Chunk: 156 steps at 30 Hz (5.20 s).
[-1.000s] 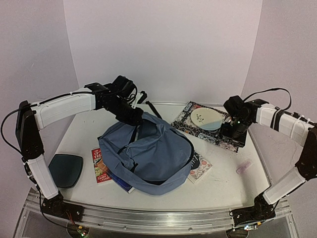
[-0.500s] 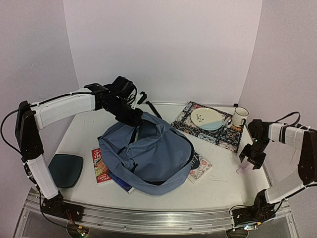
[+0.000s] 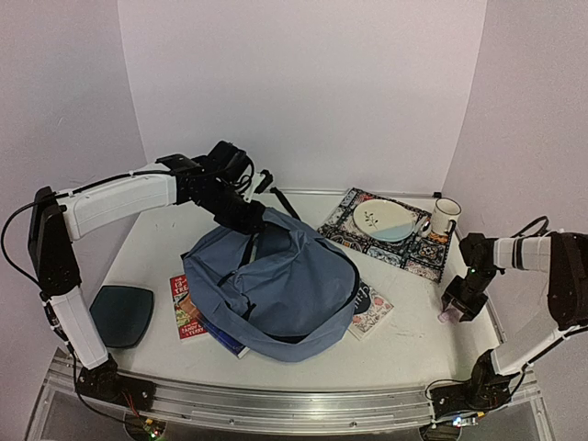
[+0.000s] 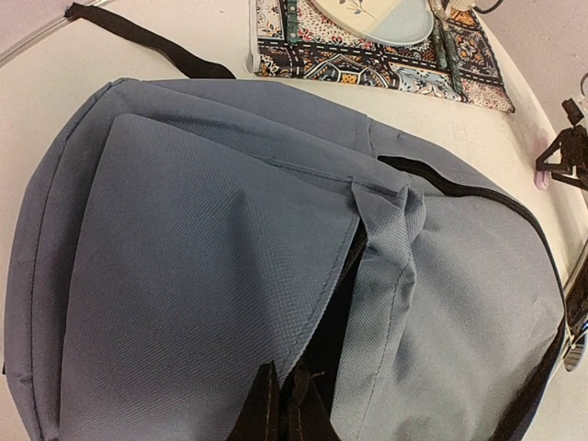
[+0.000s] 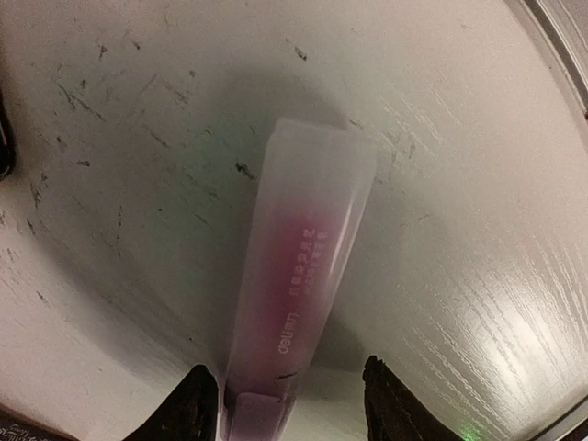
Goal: Pack the student bag
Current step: Pick up the pencil case from the corner of the board, then place the pencil case in the lower front pocket of the bag, then place the student bag in the lower front pocket, then adjust the student bag with the book.
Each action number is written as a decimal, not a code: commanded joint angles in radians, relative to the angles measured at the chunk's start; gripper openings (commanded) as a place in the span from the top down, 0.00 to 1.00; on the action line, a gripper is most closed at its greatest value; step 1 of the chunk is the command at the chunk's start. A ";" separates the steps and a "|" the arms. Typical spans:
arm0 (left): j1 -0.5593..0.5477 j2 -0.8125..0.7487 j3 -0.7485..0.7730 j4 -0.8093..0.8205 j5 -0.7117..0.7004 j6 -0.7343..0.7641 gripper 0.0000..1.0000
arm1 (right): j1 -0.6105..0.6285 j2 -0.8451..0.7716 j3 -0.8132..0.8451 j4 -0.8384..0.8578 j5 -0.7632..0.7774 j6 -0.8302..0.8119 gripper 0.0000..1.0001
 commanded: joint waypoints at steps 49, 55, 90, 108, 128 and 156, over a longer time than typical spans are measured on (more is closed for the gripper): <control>0.000 0.007 0.066 0.018 0.061 -0.010 1.00 | 0.744 0.101 0.623 0.049 -0.532 -0.002 1.00; 0.000 0.008 0.083 0.018 0.097 -0.020 1.00 | 0.843 0.278 0.763 0.105 -0.608 0.003 1.00; -0.001 -0.002 0.069 0.087 0.235 -0.100 1.00 | 0.877 0.547 0.915 0.468 -0.214 0.332 0.66; 0.006 -0.082 0.021 0.090 0.092 -0.093 0.78 | 0.877 0.371 0.827 0.220 -0.168 0.027 0.51; 0.171 -0.350 -0.422 0.070 -0.029 -0.333 0.37 | 0.984 0.484 1.195 -0.075 -0.103 -0.324 0.44; 0.187 -0.291 -0.641 0.297 0.184 -0.424 0.51 | 1.004 0.682 1.150 -0.109 -0.042 -0.377 0.44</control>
